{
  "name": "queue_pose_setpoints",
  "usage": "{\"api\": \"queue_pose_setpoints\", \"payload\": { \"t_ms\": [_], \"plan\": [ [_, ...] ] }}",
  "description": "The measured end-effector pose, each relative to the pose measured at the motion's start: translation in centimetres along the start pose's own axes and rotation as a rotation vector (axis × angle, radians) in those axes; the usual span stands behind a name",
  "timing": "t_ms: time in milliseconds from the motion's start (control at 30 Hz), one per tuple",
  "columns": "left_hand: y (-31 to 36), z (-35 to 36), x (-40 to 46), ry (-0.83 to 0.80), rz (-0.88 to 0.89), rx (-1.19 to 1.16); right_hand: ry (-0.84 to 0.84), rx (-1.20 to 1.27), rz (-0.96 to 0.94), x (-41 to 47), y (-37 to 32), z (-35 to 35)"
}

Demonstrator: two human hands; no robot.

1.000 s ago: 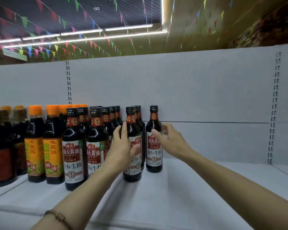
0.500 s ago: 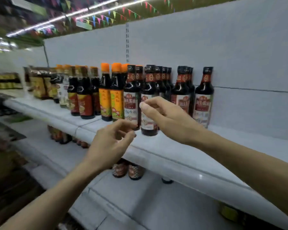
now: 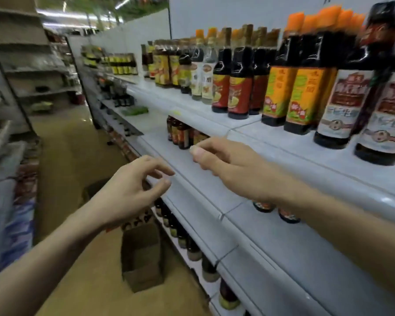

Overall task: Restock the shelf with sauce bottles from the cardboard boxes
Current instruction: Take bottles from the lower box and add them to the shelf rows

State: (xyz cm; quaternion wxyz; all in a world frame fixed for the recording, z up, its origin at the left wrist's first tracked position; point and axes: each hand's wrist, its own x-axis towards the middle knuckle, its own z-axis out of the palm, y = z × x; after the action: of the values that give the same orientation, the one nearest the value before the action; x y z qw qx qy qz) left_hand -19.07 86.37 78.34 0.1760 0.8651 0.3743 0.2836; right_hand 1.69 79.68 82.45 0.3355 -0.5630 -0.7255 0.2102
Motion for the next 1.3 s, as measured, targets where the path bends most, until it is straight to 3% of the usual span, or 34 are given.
{"api": "queue_pose_setpoints", "payload": {
  "t_ms": [167, 433, 800, 900, 1100, 1300],
  "plan": [
    [-10.2, -3.9, 0.9, -0.038, -0.075, 0.103, -0.116, 0.051, -0.016, 9.4, -0.1, 7.1],
    [-25.3, -5.8, 4.0, -0.137, -0.240, 0.104, -0.150, 0.153, 0.030, 22.2, 2.6, 15.5],
    [-46.2, -3.4, 13.3, -0.159, -0.405, -0.020, -0.238, 0.221, 0.156, 40.7, 13.4, 25.6],
    [-51.3, -3.0, 16.4, -0.229, -0.484, -0.042, -0.280, 0.286, 0.226, 46.2, 16.8, 28.7],
    [-58.4, -2.2, 21.8, -0.210, -0.600, -0.056, -0.289, 0.344, 0.288, 55.3, 21.2, 31.7],
    [-63.3, 0.3, 27.7, -0.343, -0.590, -0.095, -0.209, 0.314, 0.357, 60.0, 24.5, 32.1]
  ]
}}
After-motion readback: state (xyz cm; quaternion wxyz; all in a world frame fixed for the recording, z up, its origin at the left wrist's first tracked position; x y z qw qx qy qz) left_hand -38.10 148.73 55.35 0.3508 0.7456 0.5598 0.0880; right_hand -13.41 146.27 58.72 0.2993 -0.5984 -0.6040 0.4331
